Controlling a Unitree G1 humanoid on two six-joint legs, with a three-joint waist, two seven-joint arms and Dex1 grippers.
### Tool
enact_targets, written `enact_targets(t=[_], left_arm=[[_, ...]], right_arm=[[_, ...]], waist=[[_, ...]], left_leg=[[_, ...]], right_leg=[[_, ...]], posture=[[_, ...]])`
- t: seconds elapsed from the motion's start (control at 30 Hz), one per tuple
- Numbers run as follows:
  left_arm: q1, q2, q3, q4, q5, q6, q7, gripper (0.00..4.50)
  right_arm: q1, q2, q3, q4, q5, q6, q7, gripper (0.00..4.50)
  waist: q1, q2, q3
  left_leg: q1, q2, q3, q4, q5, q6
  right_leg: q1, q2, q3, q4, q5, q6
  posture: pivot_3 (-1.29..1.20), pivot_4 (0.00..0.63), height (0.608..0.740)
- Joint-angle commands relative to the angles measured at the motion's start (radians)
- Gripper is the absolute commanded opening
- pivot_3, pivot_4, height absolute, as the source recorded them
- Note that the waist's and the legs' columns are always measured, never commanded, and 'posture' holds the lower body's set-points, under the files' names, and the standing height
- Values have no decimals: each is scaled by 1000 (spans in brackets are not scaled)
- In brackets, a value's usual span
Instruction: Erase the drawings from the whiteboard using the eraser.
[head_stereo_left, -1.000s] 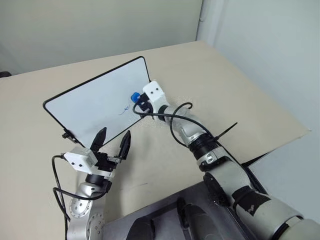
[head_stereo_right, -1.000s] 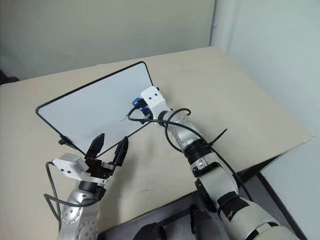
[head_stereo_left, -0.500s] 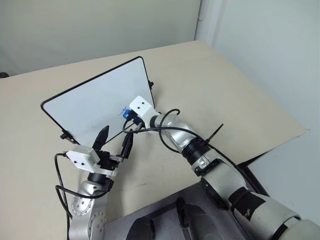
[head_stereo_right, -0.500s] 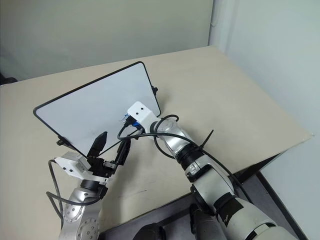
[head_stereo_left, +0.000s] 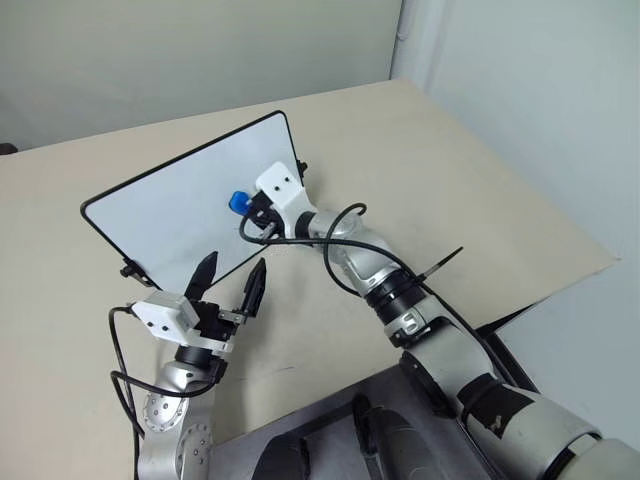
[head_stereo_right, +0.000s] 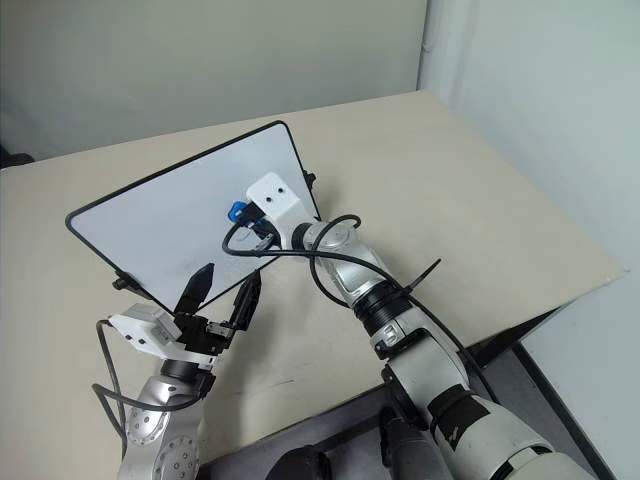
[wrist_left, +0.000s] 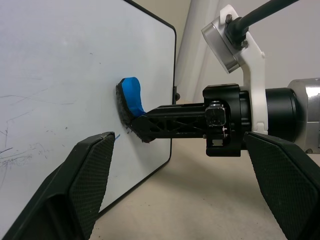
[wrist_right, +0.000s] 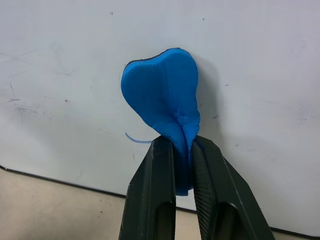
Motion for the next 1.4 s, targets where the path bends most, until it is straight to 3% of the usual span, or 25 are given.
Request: enact_targets(t=[0.03, 0.4, 0.83, 1.0, 1.27, 1.4], left_arm=[[-2, 5, 9, -15, -4, -15, -10, 4500], [8, 0, 4, -26, 5, -18, -2, 4500], [14, -2, 8, -31, 3, -21, 2, 4500], [15, 1, 11, -33, 0, -19, 0, 4500], [13, 4, 10, -32, -4, -17, -3, 4500], [4, 4, 13, -23, -6, -17, -3, 4500]], right_arm=[[9, 61, 59, -28, -19, -19, 40, 219], [78, 69, 214, -101, -34, -26, 153, 219], [-90, 73, -44, 198, 13, -42, -135, 219], [-104, 79, -77, 195, 21, -68, -126, 219], [-37, 93, 12, 73, -3, -47, -18, 219], [-51, 82, -18, 62, 4, -24, -70, 219]], waist=[[0, 0, 0], [3, 0, 0], [14, -2, 0], [13, -2, 0], [-2, -2, 0], [-4, -2, 0]], left_leg=[[0, 0, 0, 0, 0, 0], [0, 0, 0, 0, 1, -1], [0, 0, 0, 2, 3, -1], [1, 0, -1, 2, 5, 1], [0, 0, 0, 2, 3, -2], [-1, 0, 0, 1, 2, -4]], right_leg=[[0, 0, 0, 0, 0, 0], [0, 0, 0, 0, 0, -1], [1, -1, 0, 0, 1, 3], [1, 0, -2, 0, 4, 3], [-3, 0, -4, -1, 5, 3], [-4, 1, -3, -1, 4, 2]], posture=[[0, 150, 740], [0, 150, 740], [0, 150, 740], [0, 150, 740], [0, 150, 740], [0, 150, 740]])
